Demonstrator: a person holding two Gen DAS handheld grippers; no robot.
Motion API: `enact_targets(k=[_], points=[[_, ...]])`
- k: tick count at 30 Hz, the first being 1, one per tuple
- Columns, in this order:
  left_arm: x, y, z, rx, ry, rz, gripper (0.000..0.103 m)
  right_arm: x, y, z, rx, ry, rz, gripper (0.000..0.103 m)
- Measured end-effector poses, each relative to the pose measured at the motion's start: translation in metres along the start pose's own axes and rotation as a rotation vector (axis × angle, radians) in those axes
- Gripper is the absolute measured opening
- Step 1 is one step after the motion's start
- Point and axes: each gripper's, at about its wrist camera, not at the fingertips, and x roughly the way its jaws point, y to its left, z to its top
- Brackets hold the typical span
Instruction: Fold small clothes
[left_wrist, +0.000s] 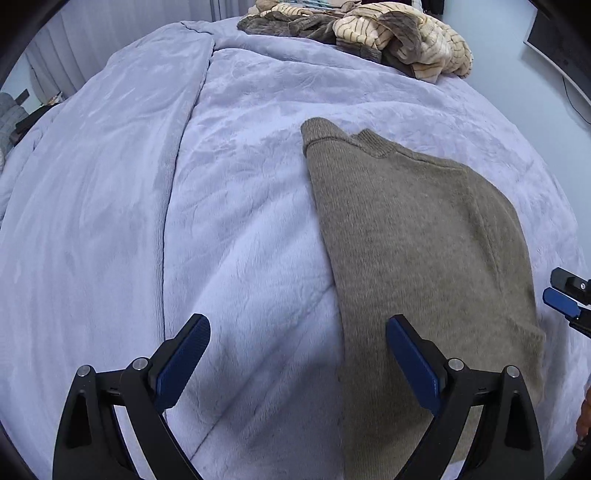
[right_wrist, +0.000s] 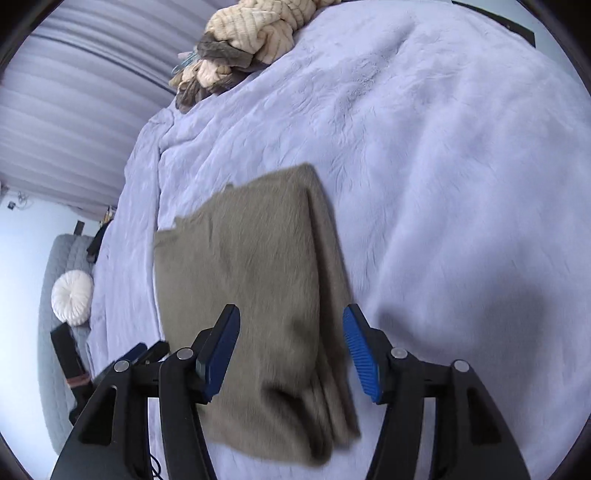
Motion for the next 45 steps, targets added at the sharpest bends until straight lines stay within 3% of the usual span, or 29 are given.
enact_targets(k=[3,5,6,10,14,17,29,34,45], points=[[0.007,0.003,0.006,-0.026,0.003,-0.014,0.097,0.03,-0.01,0.015,0.063,0.049,0.035,0.062],[0.008,0.0,0.005,-0.031,0.001,-0.019,0.097,0.038,-0.011,0.013,0.061,0.089,0.099,0.027],[0.009,-0.002,0.006,-0.026,-0.003,-0.021,0.097,0.04,-0.001,0.015,0.026,0.104,0.089,0.008],[0.017,-0.018,0.012,0.011,-0.005,-0.029,0.097,0.037,0.043,0.024,-0.207,0.03,-0.115,0.008],[0.032,-0.029,0.016,0.013,0.014,-0.037,0.097,0.056,0.017,0.034,-0.198,0.086,-0.197,0.008],[0.038,-0.028,0.014,-0.009,0.024,-0.046,0.102,0.066,0.003,0.03,-0.162,0.079,-0.192,0.008],[0.033,-0.025,0.013,-0.014,0.052,-0.053,0.102,0.043,-0.004,0.025,-0.129,0.102,-0.192,0.011],[0.03,-0.025,0.011,-0.016,0.059,-0.051,0.102,0.037,-0.002,0.022,-0.143,0.109,-0.244,0.025],[0.028,-0.024,0.009,-0.023,0.077,-0.05,0.102,0.015,-0.023,0.007,-0.075,0.131,-0.239,0.025]])
